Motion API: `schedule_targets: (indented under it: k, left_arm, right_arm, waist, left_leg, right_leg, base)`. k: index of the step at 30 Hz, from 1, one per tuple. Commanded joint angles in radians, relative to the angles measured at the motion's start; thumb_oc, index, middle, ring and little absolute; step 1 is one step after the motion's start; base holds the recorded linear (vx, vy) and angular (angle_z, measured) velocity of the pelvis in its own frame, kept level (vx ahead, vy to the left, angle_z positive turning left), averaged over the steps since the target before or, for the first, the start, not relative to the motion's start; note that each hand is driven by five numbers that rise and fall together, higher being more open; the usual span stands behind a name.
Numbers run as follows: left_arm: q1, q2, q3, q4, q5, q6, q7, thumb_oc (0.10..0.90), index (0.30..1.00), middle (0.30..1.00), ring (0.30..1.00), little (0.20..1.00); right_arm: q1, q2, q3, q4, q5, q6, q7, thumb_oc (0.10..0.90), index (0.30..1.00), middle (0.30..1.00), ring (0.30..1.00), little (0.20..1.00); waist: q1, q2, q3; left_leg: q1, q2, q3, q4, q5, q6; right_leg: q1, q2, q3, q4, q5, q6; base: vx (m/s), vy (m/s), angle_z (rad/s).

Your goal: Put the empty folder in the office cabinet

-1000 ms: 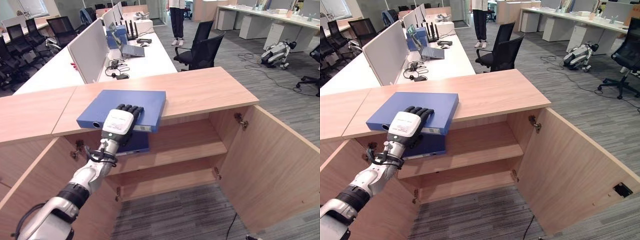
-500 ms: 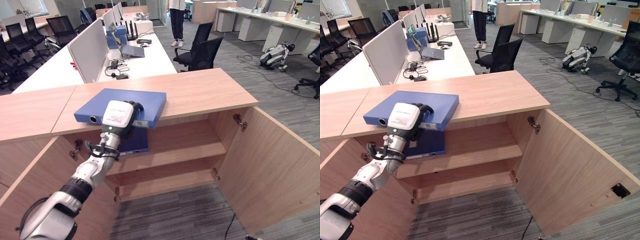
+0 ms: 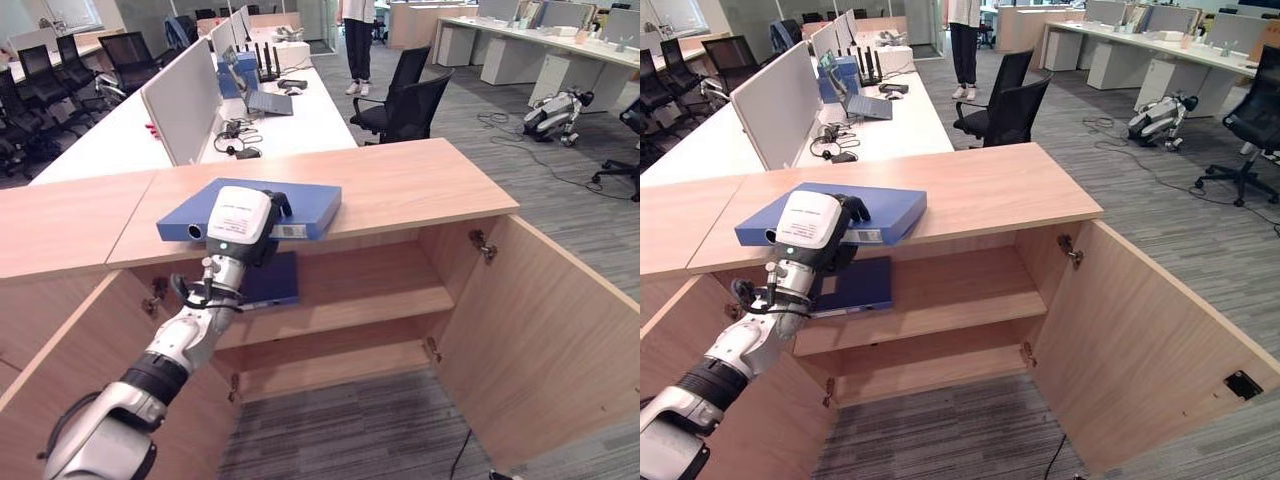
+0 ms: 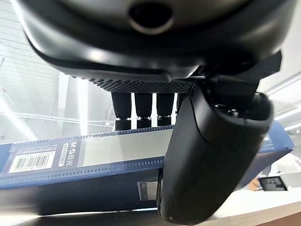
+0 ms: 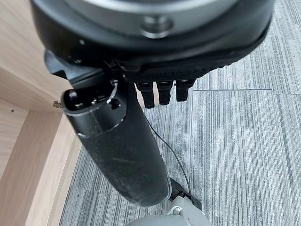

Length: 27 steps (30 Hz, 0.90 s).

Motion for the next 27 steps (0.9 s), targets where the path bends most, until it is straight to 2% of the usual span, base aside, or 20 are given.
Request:
schedule_targets:
  k: [1,3,4,7,8,9,10,11,12,14,15,16,17,22,24,27]
  left_arm:
    - [-0.111,0.050,0.131,-0.109,0.002,-0.033,0.038,0.400,0.300,0.300,0.300,0.300]
    - [-0.087,0.045,0.156,-0.158,-0.009,-0.045,0.035,0.400,0.300,0.300,0.300,0.300]
    - [-0.040,0.027,0.210,-0.276,-0.055,-0.089,0.036,0.400,0.300,0.300,0.300,0.300]
    - [0.029,-0.017,0.279,-0.449,-0.162,-0.174,0.021,0.400,0.300,0.300,0.300,0.300]
    - [0.033,-0.017,0.283,-0.455,-0.163,-0.174,0.017,0.400,0.300,0.300,0.300,0.300]
    - [0.079,-0.050,0.313,-0.545,-0.266,-0.234,-0.008,0.400,0.300,0.300,0.300,0.300]
    - [0.108,-0.076,0.334,-0.595,-0.348,-0.266,-0.033,0.400,0.300,0.300,0.300,0.300]
    - [0.112,-0.076,0.339,-0.600,-0.351,-0.265,-0.037,0.400,0.300,0.300,0.300,0.300]
    - [0.163,-0.117,0.365,-0.660,-0.512,-0.307,-0.054,0.400,0.300,0.300,0.300,0.300]
    - [0.206,-0.148,0.383,-0.698,-0.644,-0.342,-0.086,0.400,0.300,0.300,0.300,0.300]
    - [0.207,-0.148,0.385,-0.699,-0.645,-0.341,-0.087,0.400,0.300,0.300,0.300,0.300]
    - [0.230,-0.160,0.390,-0.718,-0.725,-0.364,-0.122,0.400,0.300,0.300,0.300,0.300]
    - [0.272,-0.189,0.412,-0.761,-0.890,-0.398,-0.190,0.400,0.300,0.300,0.300,0.300]
    - [0.332,-0.251,0.416,-0.810,-1.220,-0.393,-0.359,0.400,0.300,0.300,0.300,0.300]
    - [0.357,-0.263,0.408,-0.836,-1.309,-0.371,-0.423,0.400,0.300,0.300,0.300,0.300]
    - [0.377,-0.273,0.391,-0.843,-1.373,-0.358,-0.462,0.400,0.300,0.300,0.300,0.300]
  right_arm:
    - [-0.072,-0.008,-0.007,-0.001,0.012,-0.017,-0.024,0.800,0.900,0.900,0.900,0.900]
    - [-0.072,-0.006,-0.007,0.002,0.011,-0.015,-0.025,0.800,0.900,0.900,0.900,0.900]
    - [-0.074,0.001,-0.012,0.006,0.011,-0.012,-0.025,0.800,0.900,0.900,0.900,0.900]
    - [-0.077,0.010,-0.015,0.008,0.011,-0.008,-0.023,0.800,0.900,0.900,0.900,0.900]
    - [-0.077,0.009,-0.013,0.008,0.011,-0.008,-0.023,0.800,0.900,0.900,0.900,0.900]
    - [-0.079,0.015,-0.016,0.005,0.016,-0.008,-0.020,0.800,0.900,0.900,0.900,0.900]
    - [-0.080,0.017,-0.017,0.002,0.021,-0.010,-0.016,0.800,0.900,0.900,0.900,0.900]
    - [-0.080,0.016,-0.016,0.002,0.021,-0.010,-0.016,0.800,0.900,0.900,0.900,0.900]
    - [-0.084,0.019,-0.017,-0.005,0.030,-0.011,-0.013,0.800,0.900,0.900,0.900,0.900]
    - [-0.089,0.021,-0.020,-0.011,0.038,-0.011,-0.010,0.800,0.900,0.900,0.900,0.900]
    - [-0.089,0.021,-0.019,-0.012,0.038,-0.011,-0.010,0.800,0.900,0.900,0.900,0.900]
    - [-0.092,0.021,-0.022,-0.017,0.041,-0.011,-0.007,0.800,0.900,0.900,0.900,0.900]
    - [-0.094,0.022,-0.021,-0.023,0.048,-0.009,0.004,0.800,0.900,0.900,0.900,0.900]
    - [-0.112,0.021,-0.008,-0.031,0.048,0.000,0.029,0.800,0.900,0.900,0.900,0.900]
    - [-0.119,0.020,-0.007,-0.033,0.051,0.003,0.041,0.800,0.900,0.900,0.900,0.900]
    - [-0.125,0.019,-0.001,-0.036,0.050,0.005,0.048,0.800,0.900,0.900,0.900,0.900]
  waist:
    - [0.008,-0.027,0.032]
    - [0.010,-0.027,0.032]
    - [0.023,-0.026,0.037]
    - [0.035,-0.027,0.038]
    - [0.033,-0.027,0.037]
    - [0.041,-0.029,0.037]
    - [0.044,-0.027,0.038]
    - [0.043,-0.027,0.037]
    - [0.049,-0.026,0.037]
    - [0.057,-0.026,0.039]
    - [0.056,-0.026,0.039]
    - [0.061,-0.026,0.041]
    - [0.068,-0.024,0.046]
    - [0.085,-0.019,0.049]
    - [0.094,-0.017,0.051]
    - [0.101,-0.015,0.052]
  left_leg:
    - [0.080,-0.052,-0.035,0.074,-0.187,0.006]
    - [0.079,-0.052,-0.037,0.076,-0.187,0.006]
    - [0.081,-0.052,-0.045,0.078,-0.193,0.005]
    - [0.078,-0.055,-0.054,0.079,-0.194,0.006]
    - [0.075,-0.057,-0.054,0.079,-0.189,0.007]
    - [0.071,-0.059,-0.058,0.080,-0.187,0.008]
    - [0.074,-0.058,-0.060,0.081,-0.191,0.008]
    - [0.071,-0.059,-0.060,0.081,-0.187,0.009]
    - [0.068,-0.061,-0.066,0.081,-0.185,0.011]
    - [0.064,-0.063,-0.070,0.080,-0.183,0.012]
    - [0.063,-0.063,-0.070,0.080,-0.183,0.012]
    - [0.061,-0.063,-0.073,0.080,-0.182,0.012]
    - [0.061,-0.064,-0.075,0.079,-0.181,0.013]
    - [0.050,-0.069,-0.092,0.074,-0.176,0.013]
    - [0.048,-0.071,-0.102,0.071,-0.175,0.013]
    - [0.046,-0.070,-0.107,0.070,-0.173,0.012]
  right_leg:
    - [0.096,0.022,-0.019,0.010,-0.192,0.051]
    - [0.096,0.021,-0.021,0.010,-0.192,0.050]
    - [0.102,0.020,-0.026,0.010,-0.196,0.049]
    - [0.103,0.018,-0.031,0.010,-0.197,0.048]
    - [0.100,0.017,-0.031,0.010,-0.194,0.047]
    - [0.098,0.015,-0.033,0.010,-0.192,0.046]
    - [0.102,0.016,-0.034,0.010,-0.196,0.046]
    - [0.098,0.015,-0.034,0.010,-0.193,0.046]
    - [0.098,0.013,-0.038,0.010,-0.192,0.045]
    - [0.096,0.011,-0.039,0.010,-0.190,0.045]
    - [0.096,0.011,-0.039,0.010,-0.190,0.045]
    - [0.095,0.010,-0.040,0.010,-0.189,0.045]
    - [0.096,0.008,-0.042,0.010,-0.187,0.044]
    - [0.092,0.004,-0.052,0.010,-0.188,0.043]
    - [0.094,0.003,-0.059,0.010,-0.190,0.043]
    - [0.093,0.001,-0.064,0.010,-0.189,0.043]
  base:
    - [-0.01,-0.013,0.03]
    - [0.00,-0.008,0.03]
    - [0.00,-0.010,0.04]
    - [-0.01,-0.007,0.07]
    - [-0.02,-0.008,0.17]
    - [-0.01,-0.008,0.14]
    - [-0.01,-0.008,0.09]
    - [-0.02,-0.011,0.06]
    - [-0.03,-0.015,0.07]
    - [-0.02,-0.013,0.11]
    - [-0.02,-0.008,0.17]
    - [-0.03,-0.011,0.14]
    - [-0.04,-0.012,0.04]
    - [-0.04,-0.004,0.04]
    - [-0.04,-0.002,0.15]
    - [-0.03,-0.004,0.08]
